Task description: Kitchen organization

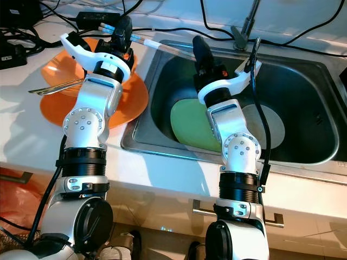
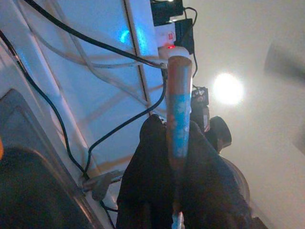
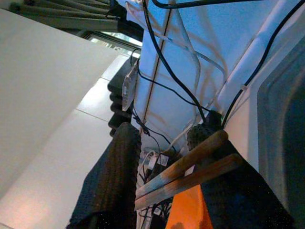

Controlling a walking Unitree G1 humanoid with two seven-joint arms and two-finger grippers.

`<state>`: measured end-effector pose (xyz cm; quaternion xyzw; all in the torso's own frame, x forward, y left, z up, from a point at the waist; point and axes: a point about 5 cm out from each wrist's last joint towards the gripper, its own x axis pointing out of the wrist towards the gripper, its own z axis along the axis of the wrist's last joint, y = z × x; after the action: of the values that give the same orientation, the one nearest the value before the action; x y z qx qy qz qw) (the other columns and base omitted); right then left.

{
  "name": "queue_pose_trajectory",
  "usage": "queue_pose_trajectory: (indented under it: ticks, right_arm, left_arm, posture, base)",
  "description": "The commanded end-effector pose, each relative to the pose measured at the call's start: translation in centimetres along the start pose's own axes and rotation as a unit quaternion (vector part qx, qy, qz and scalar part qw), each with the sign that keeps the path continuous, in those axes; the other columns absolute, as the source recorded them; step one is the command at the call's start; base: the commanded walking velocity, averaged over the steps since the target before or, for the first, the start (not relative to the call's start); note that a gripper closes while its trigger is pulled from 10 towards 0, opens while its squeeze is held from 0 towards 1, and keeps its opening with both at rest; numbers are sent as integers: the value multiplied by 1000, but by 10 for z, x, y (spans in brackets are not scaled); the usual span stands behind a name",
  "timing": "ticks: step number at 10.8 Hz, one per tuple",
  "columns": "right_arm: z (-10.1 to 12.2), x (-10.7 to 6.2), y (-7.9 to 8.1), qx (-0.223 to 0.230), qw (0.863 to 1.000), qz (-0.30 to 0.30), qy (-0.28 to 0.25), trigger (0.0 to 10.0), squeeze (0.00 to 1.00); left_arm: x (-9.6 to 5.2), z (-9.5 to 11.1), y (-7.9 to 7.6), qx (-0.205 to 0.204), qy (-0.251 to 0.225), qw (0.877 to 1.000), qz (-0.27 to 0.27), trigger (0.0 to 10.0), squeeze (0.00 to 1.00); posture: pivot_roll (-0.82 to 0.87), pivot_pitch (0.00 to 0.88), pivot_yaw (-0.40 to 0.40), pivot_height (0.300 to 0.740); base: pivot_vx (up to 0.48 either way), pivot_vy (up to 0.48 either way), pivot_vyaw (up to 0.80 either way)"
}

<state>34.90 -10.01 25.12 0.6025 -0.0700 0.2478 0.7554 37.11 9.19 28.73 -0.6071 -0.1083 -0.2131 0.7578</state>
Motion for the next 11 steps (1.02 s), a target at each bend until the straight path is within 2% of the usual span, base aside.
queue_pose_trajectory:
  ticks: [1,6,7,8,11]
  right_arm:
    - [-15,-3,4,39,999,8,0,0,0]
    - [-13,-3,2,48,999,7,-5,0,0]
    - [-13,-3,2,48,999,7,-5,0,0]
    - [-13,-3,2,51,999,6,-7,0,0]
    - [-7,-2,0,67,997,0,-24,0,0]
  left_arm:
    - [7,-49,-22,-71,44,996,-25,10000,0]
    - [8,-48,-20,-52,44,998,-15,10000,0]
    - [8,-49,-20,-49,44,998,-14,10000,235]
    - [8,-49,-20,-39,48,998,-15,10000,1000]
    - [7,-55,-23,-30,63,997,-21,10000,1000]
  posture:
    - [50,143,-20,740]
    - [54,140,-19,740]
    - [54,140,-19,740]
    - [54,139,-18,740]
    - [54,138,-17,740]
  base:
    - [0,0,0]
    - [0,0,0]
    - [0,0,0]
    - [0,0,0]
    - [0,0,0]
